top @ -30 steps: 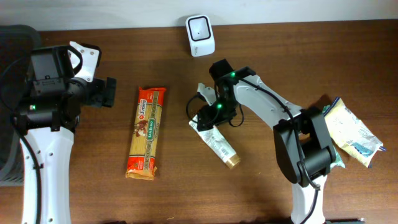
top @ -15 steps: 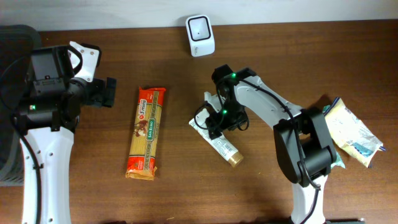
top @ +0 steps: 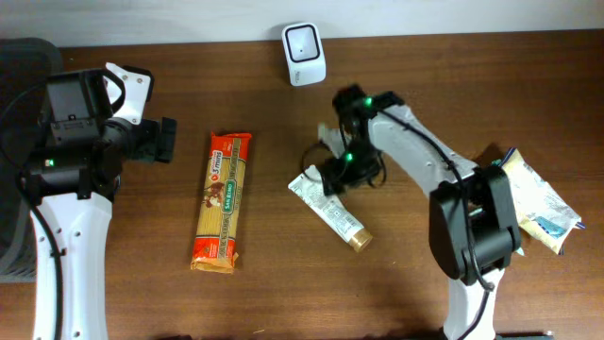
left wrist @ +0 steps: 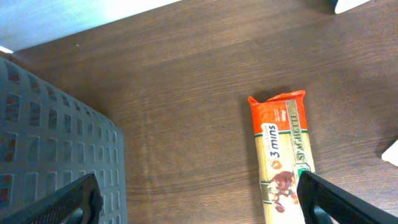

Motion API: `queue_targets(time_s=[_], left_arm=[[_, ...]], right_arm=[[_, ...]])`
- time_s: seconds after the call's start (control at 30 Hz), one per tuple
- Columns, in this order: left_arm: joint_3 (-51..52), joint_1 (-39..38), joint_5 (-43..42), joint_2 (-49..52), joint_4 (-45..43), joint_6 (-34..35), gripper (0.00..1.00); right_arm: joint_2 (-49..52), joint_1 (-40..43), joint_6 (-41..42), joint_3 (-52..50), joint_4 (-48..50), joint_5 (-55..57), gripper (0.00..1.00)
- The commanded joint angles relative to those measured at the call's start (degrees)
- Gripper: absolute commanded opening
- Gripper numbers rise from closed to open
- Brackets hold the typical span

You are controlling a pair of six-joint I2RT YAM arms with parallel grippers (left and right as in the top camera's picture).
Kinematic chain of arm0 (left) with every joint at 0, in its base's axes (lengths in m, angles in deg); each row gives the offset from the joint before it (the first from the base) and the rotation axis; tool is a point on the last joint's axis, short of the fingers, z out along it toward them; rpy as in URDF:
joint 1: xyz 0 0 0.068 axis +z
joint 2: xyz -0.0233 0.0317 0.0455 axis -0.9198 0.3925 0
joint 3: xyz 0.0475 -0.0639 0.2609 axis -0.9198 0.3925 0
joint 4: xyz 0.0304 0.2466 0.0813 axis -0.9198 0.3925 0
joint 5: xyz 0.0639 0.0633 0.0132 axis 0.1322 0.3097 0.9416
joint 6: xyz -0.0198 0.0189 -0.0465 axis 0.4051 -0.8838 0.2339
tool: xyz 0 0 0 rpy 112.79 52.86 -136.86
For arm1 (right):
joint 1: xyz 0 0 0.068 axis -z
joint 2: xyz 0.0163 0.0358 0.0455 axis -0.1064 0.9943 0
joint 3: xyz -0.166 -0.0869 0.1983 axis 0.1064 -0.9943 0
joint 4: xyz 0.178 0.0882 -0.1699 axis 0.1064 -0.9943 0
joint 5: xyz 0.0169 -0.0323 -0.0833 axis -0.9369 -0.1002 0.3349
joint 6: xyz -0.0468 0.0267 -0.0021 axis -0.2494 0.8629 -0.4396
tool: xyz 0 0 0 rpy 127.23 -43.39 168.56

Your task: Scan the item barcode

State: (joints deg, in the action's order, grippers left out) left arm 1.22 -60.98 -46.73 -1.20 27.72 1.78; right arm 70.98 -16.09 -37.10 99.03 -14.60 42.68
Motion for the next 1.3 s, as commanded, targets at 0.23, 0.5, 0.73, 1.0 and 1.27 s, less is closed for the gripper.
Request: queue_targets(time_s=[0.23, 0.5, 0.73, 1.0, 1.27], left_arm=[[-0.31, 0.15, -0.61, -0.35, -0.22, -0.87, 0.99], [-0.31, 0.15, -0.61, -0.35, -0.22, -0.87, 0.99], [-0.31, 0.15, -0.61, -0.35, -0.22, -0.87, 0.99], [-0.31, 0.15, -0.61, -0.35, -0.22, -0.87, 0.99], [-0.31, 0.15, -0.61, -0.35, -0.22, -0.87, 0.99]], right_arm=[[0.09, -2.36, 43.1, 6.08, 15.37, 12.66, 0.43], [5.62, -8.61, 45.2, 5.4, 19.45, 12.46, 0.43], [6.49, -8.46, 38.51, 5.4, 19.56, 17.66, 0.48], [8.2, -10.21, 30.67, 5.4, 20.2, 0.79, 0.46], [8.2, -18.47, 16.61, 5.46, 0.94, -6.47, 0.44]])
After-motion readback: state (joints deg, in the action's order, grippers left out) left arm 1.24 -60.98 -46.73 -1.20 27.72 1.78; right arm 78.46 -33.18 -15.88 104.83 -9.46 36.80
